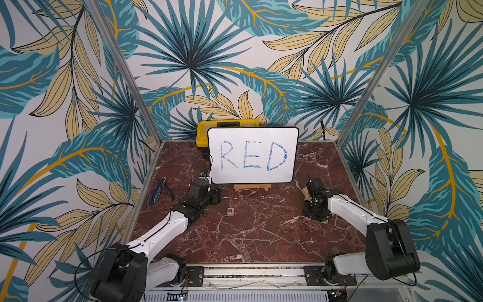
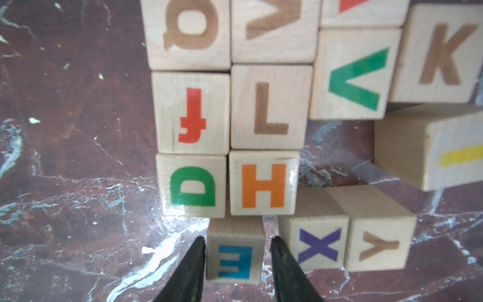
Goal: Assemble the uppercase word "red" with letter blocks
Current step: Pick up the letter block from the center of the board.
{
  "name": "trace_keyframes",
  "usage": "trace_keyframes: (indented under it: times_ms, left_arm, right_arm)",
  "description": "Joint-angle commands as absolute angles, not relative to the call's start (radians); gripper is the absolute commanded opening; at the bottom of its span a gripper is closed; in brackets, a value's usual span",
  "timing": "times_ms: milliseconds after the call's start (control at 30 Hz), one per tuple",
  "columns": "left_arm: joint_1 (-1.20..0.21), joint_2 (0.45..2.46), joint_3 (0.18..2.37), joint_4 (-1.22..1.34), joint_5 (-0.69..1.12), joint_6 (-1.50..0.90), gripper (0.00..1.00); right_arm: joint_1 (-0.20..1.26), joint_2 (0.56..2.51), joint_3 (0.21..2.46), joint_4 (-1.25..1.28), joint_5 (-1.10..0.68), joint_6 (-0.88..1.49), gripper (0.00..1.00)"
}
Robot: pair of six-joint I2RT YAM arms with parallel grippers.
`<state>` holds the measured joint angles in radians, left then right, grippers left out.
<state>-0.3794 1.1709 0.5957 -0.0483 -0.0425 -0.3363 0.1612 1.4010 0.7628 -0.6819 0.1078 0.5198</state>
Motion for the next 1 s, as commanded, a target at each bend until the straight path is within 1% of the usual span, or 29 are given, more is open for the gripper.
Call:
trace_keyframes:
  times_ms: [0, 133, 267, 333, 567, 733, 967]
  left_arm:
    - [-0.383, 1.171, 0.639, -0.033, -0.051, -0.322, 0.70]
    - [-0.383, 1.172, 0.637, -0.032, -0.050, -0.322, 0.70]
    - [-0.383, 1.168, 0.635, -0.034, -0.050, -0.319, 0.70]
    - [-0.382, 1.162, 0.631, -0.033, -0.085, -0.321, 0.70]
    - [-0.382, 1.163, 0.632, -0.032, -0.088, -0.326, 0.70]
    - [-0.382, 1.161, 0.625, -0.032, -0.092, -0.337, 0.70]
    - [-0.374, 1.131, 0.596, -0.033, -0.102, -0.358, 0.70]
  right_arm:
    - [0.158, 1.405, 0.750, -0.701, 0.120, 0.533, 0.42]
    - [0.158, 1.422, 0.749, -0.690, 0.119, 0.529, 0.38]
    - [0.158, 1.441, 0.764, -0.697, 0.121, 0.515, 0.31]
    - [0.158, 1.434, 0.776, -0.712, 0.125, 0.507, 0.28]
    - [0.172, 1.411, 0.839, -0.777, 0.080, 0.403, 0.21]
    - [0.238, 1.415, 0.911, -0.841, 0.082, 0.342, 0.19]
    - [0.412, 1.481, 1.064, -0.928, 0.141, 0.213, 0.19]
